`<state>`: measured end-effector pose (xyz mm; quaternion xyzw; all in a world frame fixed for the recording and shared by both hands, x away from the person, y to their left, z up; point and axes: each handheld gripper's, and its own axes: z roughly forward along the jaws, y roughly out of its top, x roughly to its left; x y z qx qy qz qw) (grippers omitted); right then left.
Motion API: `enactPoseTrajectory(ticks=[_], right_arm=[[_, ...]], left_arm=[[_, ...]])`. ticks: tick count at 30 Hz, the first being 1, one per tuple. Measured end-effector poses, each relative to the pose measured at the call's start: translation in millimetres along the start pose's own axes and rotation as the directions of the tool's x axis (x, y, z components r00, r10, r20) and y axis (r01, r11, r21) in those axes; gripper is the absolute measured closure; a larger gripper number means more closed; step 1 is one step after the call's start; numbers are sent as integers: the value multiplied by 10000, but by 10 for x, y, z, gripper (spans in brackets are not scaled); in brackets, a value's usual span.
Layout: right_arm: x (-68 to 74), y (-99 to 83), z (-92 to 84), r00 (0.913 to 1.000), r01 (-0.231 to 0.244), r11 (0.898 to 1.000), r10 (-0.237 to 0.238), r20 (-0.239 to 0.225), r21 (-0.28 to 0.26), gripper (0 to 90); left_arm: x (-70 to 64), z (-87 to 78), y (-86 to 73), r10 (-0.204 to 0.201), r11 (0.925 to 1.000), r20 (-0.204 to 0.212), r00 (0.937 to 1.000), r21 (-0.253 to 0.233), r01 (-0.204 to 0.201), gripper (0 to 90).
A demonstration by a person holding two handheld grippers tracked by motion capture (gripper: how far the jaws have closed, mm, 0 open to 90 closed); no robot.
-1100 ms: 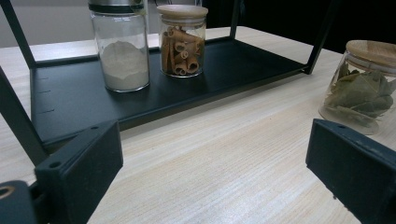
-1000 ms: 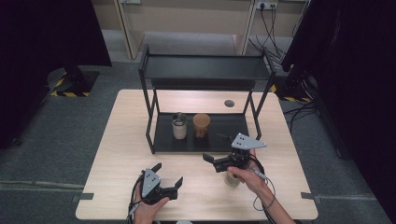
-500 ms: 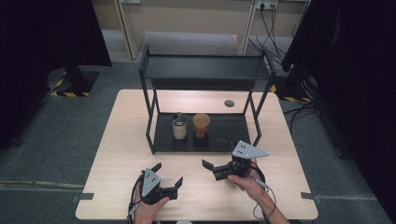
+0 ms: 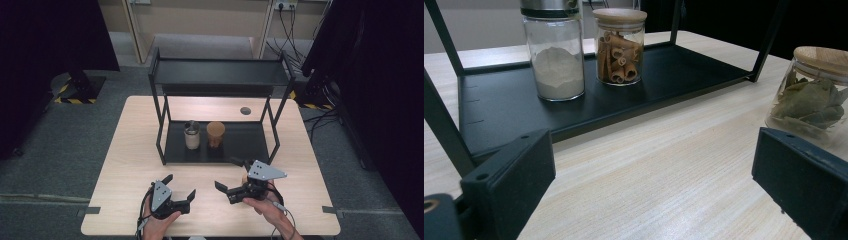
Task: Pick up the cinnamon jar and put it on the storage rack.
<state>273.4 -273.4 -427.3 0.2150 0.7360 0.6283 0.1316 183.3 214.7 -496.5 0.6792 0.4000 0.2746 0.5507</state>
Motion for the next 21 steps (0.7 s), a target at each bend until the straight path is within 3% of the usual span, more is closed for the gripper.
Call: enactPoseTrajectory(ticks=[8, 21], right_arm=[[128, -125, -22, 9996, 142, 9998, -146, 223, 167, 27], [251, -303, -14, 9999, 6, 9993, -11, 143, 373, 27]], left_arm=[[3, -3, 1, -8, 10000, -1, 10000, -25, 8, 29], [10, -3, 6, -12, 10000, 7, 10000, -48, 12, 29]])
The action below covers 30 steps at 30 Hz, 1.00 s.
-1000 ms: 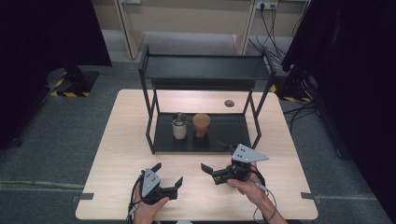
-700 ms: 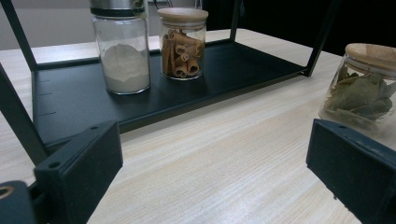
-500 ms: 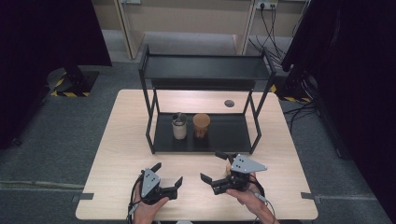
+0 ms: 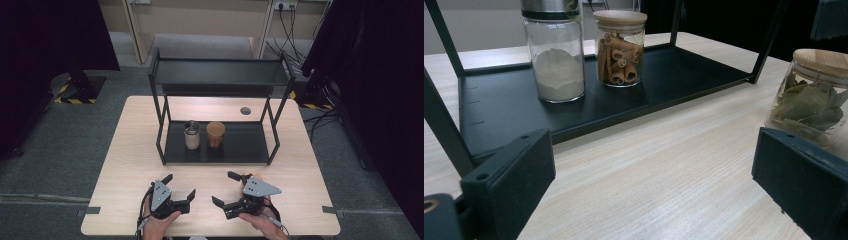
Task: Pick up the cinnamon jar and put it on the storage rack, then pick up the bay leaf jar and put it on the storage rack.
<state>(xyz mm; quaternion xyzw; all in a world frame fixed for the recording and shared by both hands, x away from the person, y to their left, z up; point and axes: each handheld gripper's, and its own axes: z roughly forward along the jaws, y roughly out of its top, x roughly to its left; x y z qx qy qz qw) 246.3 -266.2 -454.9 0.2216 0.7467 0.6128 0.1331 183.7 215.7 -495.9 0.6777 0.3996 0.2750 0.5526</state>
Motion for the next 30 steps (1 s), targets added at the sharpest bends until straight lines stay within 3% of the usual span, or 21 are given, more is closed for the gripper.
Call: enactPoseTrajectory(ticks=[14, 30], right_arm=[[53, -161, -30, 9999, -125, 9996, 124, 11, 239, 28], [65, -193, -82, 9999, -148, 9998, 147, 58, 140, 28]], left_arm=[[11, -4, -5, -91, 10000, -36, 10000, -24, 91, 29], [1, -13, -6, -42, 10000, -24, 10000, -89, 41, 29]])
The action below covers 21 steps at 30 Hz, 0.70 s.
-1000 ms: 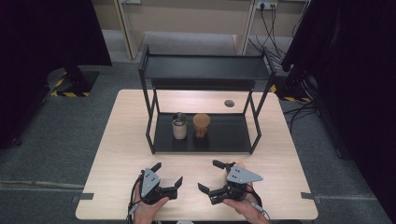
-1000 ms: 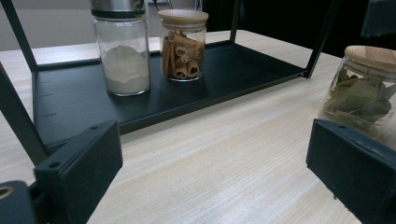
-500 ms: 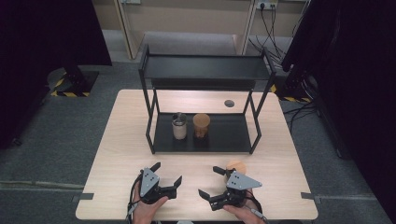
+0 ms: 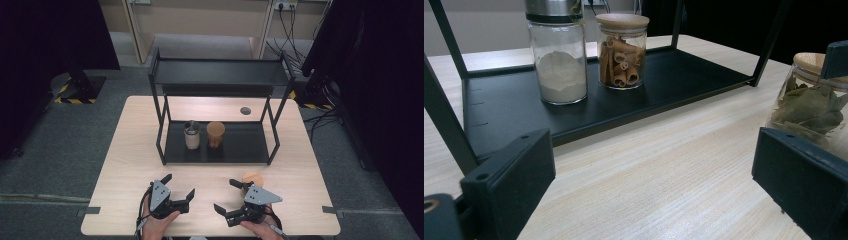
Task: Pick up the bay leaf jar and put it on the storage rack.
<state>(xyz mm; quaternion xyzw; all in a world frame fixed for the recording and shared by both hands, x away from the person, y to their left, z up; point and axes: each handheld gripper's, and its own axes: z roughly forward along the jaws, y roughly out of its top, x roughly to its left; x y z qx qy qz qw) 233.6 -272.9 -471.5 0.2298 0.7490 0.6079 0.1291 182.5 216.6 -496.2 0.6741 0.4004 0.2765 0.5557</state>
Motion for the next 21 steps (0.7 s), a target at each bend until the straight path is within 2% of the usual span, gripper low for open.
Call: enactPoseTrajectory(ticks=[10, 21], right_arm=[[-2, -10, -33, 10000, -64, 9999, 64, -9, -85, 28], [7, -33, -123, 9997, -139, 9997, 142, 183, -195, 28]], left_arm=[[2, 3, 0, -10, 10000, -23, 10000, 4, 10, 29], [-9, -10, -1, 7, 10000, -17, 10000, -49, -7, 29]])
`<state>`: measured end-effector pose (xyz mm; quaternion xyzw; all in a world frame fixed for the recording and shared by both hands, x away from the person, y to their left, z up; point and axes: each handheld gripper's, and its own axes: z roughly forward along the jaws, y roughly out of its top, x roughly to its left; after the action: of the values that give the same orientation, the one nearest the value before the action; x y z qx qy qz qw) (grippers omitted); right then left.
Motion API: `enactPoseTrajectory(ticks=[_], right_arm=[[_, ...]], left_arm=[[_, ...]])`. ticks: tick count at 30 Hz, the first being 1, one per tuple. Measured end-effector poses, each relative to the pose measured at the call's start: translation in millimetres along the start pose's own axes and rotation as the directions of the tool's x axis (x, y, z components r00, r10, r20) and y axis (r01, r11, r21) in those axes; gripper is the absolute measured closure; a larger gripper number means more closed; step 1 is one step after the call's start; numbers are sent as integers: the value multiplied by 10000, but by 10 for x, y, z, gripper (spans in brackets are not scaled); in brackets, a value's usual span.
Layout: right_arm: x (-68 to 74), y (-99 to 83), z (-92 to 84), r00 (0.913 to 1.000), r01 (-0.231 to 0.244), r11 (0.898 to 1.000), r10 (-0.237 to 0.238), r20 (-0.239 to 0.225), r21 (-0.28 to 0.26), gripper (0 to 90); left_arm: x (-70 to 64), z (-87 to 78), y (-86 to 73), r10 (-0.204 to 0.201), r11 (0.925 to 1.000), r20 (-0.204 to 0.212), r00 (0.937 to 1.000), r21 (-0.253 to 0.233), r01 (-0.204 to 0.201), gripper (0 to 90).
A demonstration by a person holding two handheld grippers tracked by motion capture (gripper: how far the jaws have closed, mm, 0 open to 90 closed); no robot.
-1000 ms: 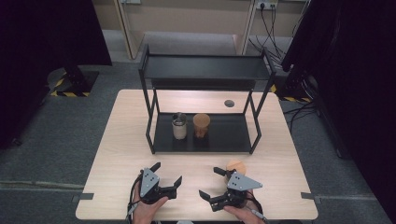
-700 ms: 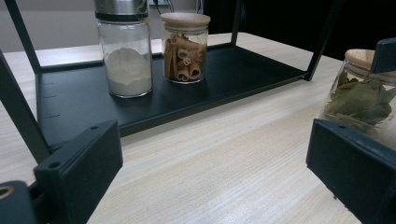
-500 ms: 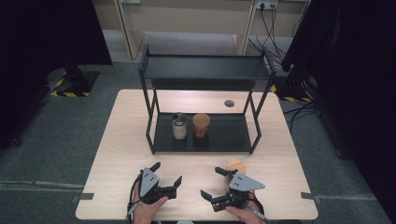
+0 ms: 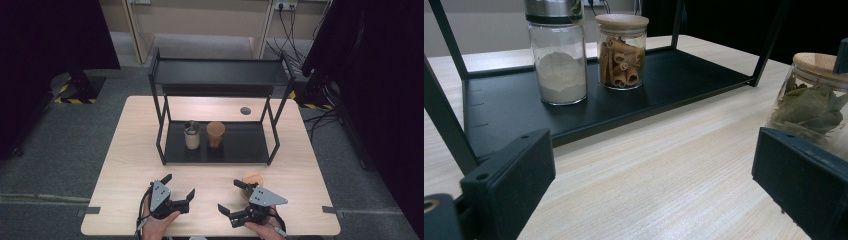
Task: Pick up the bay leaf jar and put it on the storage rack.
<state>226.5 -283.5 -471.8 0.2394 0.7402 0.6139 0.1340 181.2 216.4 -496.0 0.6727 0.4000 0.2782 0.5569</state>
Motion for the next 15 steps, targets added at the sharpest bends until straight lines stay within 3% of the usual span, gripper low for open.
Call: enactPoseTrajectory(ticks=[10, 15], right_arm=[[82, -28, -175, 9995, 151, 9998, -149, 279, -90, 28], [151, -40, -314, 9970, 366, 9991, -350, 695, -219, 28]], left_arm=[[-11, -5, 1, 98, 10000, 9, 10000, -10, -98, 29], [-11, -14, 1, 122, 9999, 21, 9999, -63, -122, 29]])
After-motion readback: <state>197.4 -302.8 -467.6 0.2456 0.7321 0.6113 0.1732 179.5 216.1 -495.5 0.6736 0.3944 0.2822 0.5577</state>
